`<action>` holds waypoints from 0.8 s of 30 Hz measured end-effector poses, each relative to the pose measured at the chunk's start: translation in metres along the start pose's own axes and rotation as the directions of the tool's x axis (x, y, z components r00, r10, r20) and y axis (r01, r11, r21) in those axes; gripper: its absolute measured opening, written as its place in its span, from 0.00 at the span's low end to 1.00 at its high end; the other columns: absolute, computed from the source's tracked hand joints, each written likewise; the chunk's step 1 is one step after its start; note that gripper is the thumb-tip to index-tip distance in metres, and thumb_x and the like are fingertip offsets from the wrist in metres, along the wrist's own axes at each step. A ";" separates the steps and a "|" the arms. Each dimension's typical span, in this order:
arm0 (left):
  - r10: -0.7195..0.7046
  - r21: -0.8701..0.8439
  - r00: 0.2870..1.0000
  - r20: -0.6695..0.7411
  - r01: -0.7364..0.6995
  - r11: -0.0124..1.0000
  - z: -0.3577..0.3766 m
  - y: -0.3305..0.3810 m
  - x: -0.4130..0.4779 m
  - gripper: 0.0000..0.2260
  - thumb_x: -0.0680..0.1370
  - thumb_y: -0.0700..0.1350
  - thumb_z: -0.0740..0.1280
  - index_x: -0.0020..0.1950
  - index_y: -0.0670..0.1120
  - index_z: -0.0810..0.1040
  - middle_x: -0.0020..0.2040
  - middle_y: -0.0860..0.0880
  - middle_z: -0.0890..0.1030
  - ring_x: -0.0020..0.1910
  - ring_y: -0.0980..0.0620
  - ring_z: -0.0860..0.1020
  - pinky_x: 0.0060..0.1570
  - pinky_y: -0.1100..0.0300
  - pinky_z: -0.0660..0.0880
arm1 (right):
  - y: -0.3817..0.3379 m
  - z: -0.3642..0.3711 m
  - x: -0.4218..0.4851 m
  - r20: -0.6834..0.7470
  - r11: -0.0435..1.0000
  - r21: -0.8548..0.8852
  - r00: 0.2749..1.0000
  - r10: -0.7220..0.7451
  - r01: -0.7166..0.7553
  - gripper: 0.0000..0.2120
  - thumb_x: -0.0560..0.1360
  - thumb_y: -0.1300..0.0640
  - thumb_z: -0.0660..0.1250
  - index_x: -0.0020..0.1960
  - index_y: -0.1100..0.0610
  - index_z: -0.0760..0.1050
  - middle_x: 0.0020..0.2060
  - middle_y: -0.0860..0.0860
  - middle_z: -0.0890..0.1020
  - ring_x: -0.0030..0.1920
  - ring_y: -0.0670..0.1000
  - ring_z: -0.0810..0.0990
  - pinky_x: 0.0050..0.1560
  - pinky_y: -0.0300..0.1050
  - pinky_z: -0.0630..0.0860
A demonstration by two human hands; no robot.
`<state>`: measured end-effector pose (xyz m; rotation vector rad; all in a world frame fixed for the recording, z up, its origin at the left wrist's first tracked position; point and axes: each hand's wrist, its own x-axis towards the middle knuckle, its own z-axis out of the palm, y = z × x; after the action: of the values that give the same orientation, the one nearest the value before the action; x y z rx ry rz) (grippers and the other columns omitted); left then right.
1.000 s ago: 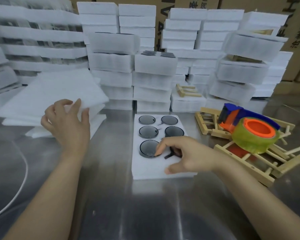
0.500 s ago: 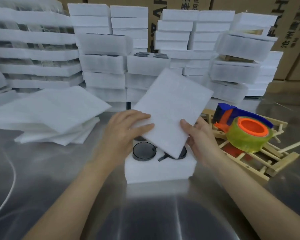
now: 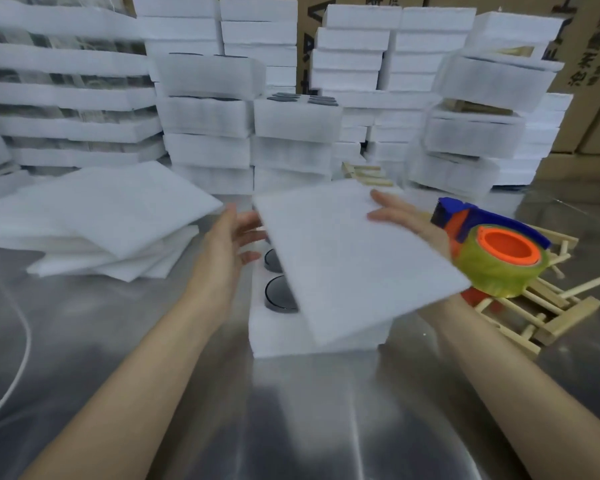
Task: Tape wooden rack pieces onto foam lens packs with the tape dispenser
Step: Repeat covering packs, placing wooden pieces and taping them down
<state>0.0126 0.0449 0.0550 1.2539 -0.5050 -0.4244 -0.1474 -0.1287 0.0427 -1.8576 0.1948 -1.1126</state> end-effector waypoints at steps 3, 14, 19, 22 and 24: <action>-0.088 0.037 0.991 0.104 0.085 0.996 0.003 0.000 -0.004 0.18 0.82 0.50 0.56 0.60 0.40 0.78 0.60 0.43 0.81 0.60 0.47 0.78 0.63 0.56 0.70 | 0.005 0.012 0.000 0.221 0.979 0.033 0.956 0.190 -0.202 0.17 0.76 0.71 0.61 0.64 0.66 0.74 0.62 0.47 0.75 0.60 0.38 0.74 0.53 0.27 0.72; -0.232 0.172 0.973 0.016 0.225 0.959 -0.007 -0.008 -0.009 0.11 0.81 0.44 0.62 0.58 0.39 0.78 0.53 0.41 0.83 0.51 0.43 0.82 0.53 0.49 0.79 | 0.001 0.015 -0.007 0.419 0.860 -0.280 0.751 0.510 -0.428 0.26 0.81 0.53 0.59 0.77 0.42 0.57 0.75 0.37 0.55 0.74 0.41 0.56 0.69 0.38 0.58; -0.352 0.098 0.919 0.175 0.340 0.935 -0.008 -0.003 -0.011 0.09 0.78 0.41 0.64 0.57 0.42 0.78 0.52 0.44 0.84 0.47 0.47 0.84 0.43 0.55 0.79 | -0.002 0.020 -0.009 0.282 0.868 -0.125 0.822 0.496 -0.481 0.22 0.82 0.55 0.59 0.75 0.47 0.62 0.70 0.47 0.69 0.68 0.47 0.71 0.68 0.43 0.69; -0.241 0.209 0.967 0.083 0.219 0.953 -0.002 -0.008 -0.013 0.04 0.79 0.37 0.64 0.53 0.42 0.74 0.49 0.48 0.83 0.38 0.56 0.83 0.30 0.65 0.77 | -0.011 0.013 -0.006 0.316 0.925 -0.328 0.900 0.298 -0.191 0.18 0.78 0.44 0.61 0.68 0.42 0.70 0.72 0.39 0.63 0.74 0.41 0.58 0.71 0.36 0.58; -0.188 0.188 0.980 0.068 0.173 0.967 0.001 -0.011 -0.014 0.04 0.80 0.36 0.62 0.53 0.41 0.74 0.48 0.48 0.82 0.33 0.59 0.82 0.27 0.68 0.74 | -0.020 0.008 -0.004 0.490 0.924 -0.380 0.856 0.164 0.041 0.20 0.73 0.36 0.65 0.63 0.36 0.72 0.72 0.33 0.60 0.75 0.37 0.51 0.72 0.41 0.50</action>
<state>0.0002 0.0491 0.0430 1.4688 -0.5121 -0.5983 -0.1497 -0.1106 0.0547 -2.4103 0.1641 -0.5120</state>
